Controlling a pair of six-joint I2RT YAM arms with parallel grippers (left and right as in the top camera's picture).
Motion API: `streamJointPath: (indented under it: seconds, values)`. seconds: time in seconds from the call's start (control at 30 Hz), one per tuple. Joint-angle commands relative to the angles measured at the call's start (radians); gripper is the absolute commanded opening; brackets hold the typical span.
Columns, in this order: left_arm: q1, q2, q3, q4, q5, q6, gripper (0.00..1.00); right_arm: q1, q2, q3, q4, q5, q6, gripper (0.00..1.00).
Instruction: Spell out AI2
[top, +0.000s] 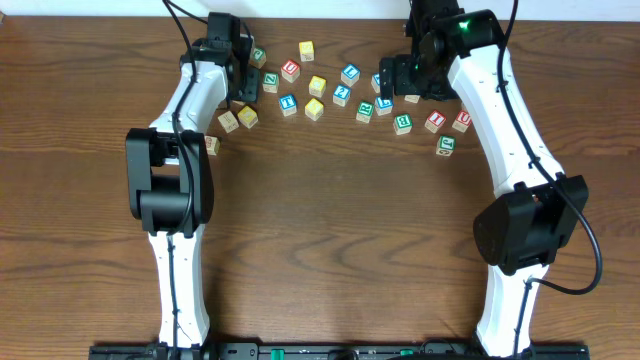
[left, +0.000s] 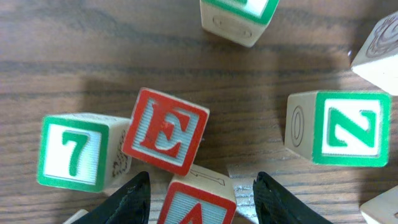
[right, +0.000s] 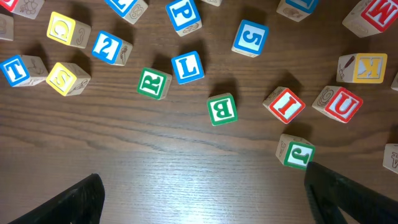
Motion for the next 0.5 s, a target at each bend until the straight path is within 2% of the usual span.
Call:
streamJointPath:
  seconds: [0.0, 0.47]
  values:
    - [0.003, 0.015, -0.017, 0.002, -0.009, 0.005, 0.53, 0.008, -0.002, -0.004, -0.001, 0.008, -0.009, 0.98]
    - [0.003, 0.016, -0.026, 0.005, -0.009, 0.005, 0.52, 0.009, -0.002, -0.004, 0.000, 0.008, -0.009, 0.99]
